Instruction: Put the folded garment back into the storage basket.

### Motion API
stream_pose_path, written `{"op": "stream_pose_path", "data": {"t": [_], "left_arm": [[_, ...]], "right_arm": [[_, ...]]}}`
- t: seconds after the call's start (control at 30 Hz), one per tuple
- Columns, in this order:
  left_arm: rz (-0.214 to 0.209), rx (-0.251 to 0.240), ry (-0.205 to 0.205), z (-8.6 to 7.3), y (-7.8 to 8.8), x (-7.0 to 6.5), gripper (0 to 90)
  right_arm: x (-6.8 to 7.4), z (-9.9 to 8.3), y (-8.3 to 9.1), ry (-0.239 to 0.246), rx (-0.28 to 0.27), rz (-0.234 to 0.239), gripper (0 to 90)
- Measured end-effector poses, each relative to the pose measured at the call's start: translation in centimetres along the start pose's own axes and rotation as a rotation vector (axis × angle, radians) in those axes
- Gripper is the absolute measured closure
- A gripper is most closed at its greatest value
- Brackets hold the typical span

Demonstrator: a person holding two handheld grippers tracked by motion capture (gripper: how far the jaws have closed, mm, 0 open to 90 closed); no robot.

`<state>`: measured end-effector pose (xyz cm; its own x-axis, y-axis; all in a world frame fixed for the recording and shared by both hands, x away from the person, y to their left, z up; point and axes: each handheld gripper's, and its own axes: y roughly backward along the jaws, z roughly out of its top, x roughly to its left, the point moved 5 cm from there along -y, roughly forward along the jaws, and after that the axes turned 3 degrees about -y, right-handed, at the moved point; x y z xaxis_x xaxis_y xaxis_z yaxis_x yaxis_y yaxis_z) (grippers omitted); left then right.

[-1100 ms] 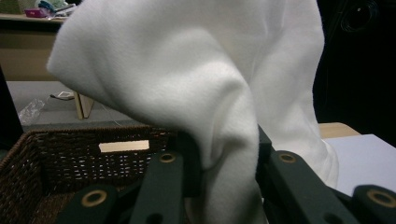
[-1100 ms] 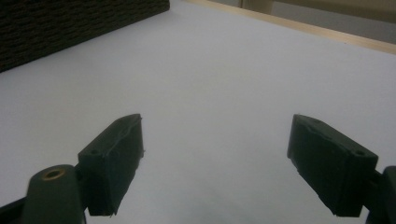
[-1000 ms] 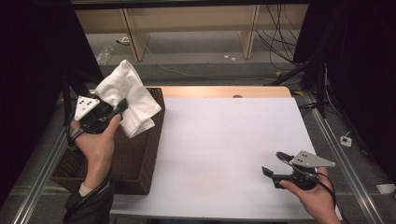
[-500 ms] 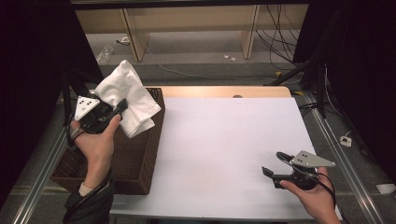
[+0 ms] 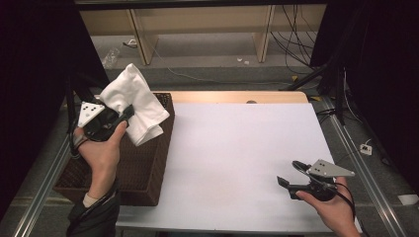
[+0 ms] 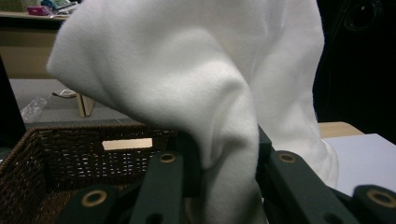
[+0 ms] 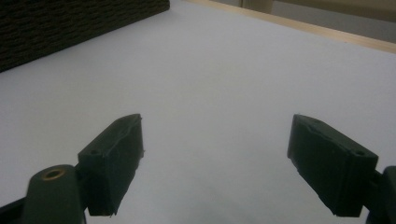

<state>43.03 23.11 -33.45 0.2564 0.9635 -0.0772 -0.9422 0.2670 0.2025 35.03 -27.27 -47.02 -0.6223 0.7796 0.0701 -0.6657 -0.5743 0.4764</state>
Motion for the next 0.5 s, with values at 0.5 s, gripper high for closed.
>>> {"op": "stream_pose_path", "data": {"t": [0.5], "left_arm": [[0.006,0.006,0.001,-0.17,-0.11,0.25,73.8]], "right_arm": [[0.01,-0.01,-0.06,-0.001,-0.004,0.004,19.0]]}}
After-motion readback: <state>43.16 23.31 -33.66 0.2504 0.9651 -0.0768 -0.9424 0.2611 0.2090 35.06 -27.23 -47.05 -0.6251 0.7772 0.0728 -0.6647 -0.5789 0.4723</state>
